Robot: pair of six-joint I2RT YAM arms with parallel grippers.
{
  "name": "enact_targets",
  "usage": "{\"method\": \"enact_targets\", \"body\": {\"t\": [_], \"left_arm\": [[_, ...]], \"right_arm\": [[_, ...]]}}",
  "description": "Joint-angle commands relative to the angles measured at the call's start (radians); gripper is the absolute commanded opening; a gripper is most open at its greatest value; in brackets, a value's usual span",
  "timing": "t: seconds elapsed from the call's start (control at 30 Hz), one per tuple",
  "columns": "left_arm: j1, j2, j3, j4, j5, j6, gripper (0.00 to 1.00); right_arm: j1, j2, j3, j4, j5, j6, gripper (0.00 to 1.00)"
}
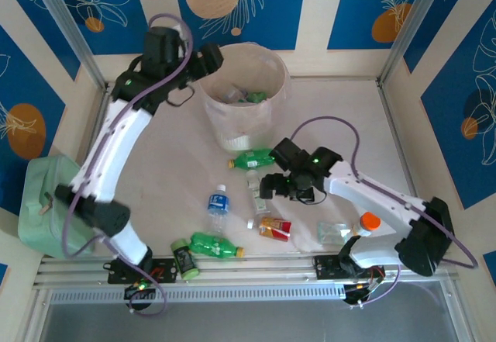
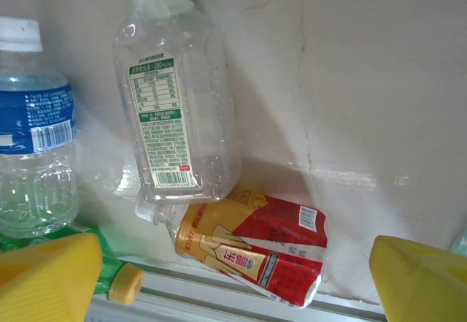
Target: Put the plastic bottles in the bin
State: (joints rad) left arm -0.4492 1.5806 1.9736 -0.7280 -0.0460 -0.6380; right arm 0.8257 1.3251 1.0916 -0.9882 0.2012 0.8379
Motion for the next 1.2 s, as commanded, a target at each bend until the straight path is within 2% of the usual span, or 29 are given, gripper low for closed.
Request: {"method": "enact_targets", "body": {"t": [0.0, 0.2, 0.43, 0.8, 0.93, 1.17], "left_arm": [[0.010, -0.177, -0.203, 0.008, -0.067, 0.112, 0.89], [0.049, -0.389, -0.516, -0.011, -0.089, 0.074, 0.90], [0.067, -0.468, -0.709, 0.002, -0.027, -0.035, 0.87], [0.070, -0.472, -0.734, 0.003, -0.015, -0.051, 0.85], [0.072, -0.473, -0.744, 0.002, -0.015, -0.053, 0.84], [0.073, -0.475, -0.763, 0.009, -0.011, -0.061, 0.84]], "right_arm": [[0.044, 0.070, 0.060, -0.009, 0.044, -0.023, 0.95], [0.095, 0.229, 0.137, -0.008, 0.064, -0.045, 0.94], [0.117, 0.380, 0.207, -0.027, 0.092, -0.053, 0.91], [0.125, 0.528, 0.270, -0.043, 0.094, -0.062, 0.85], [0.125, 0.548, 0.273, -0.041, 0.093, -0.065, 0.83], [0.118, 0.549, 0.264, -0.043, 0.094, -0.055, 0.73]]}}
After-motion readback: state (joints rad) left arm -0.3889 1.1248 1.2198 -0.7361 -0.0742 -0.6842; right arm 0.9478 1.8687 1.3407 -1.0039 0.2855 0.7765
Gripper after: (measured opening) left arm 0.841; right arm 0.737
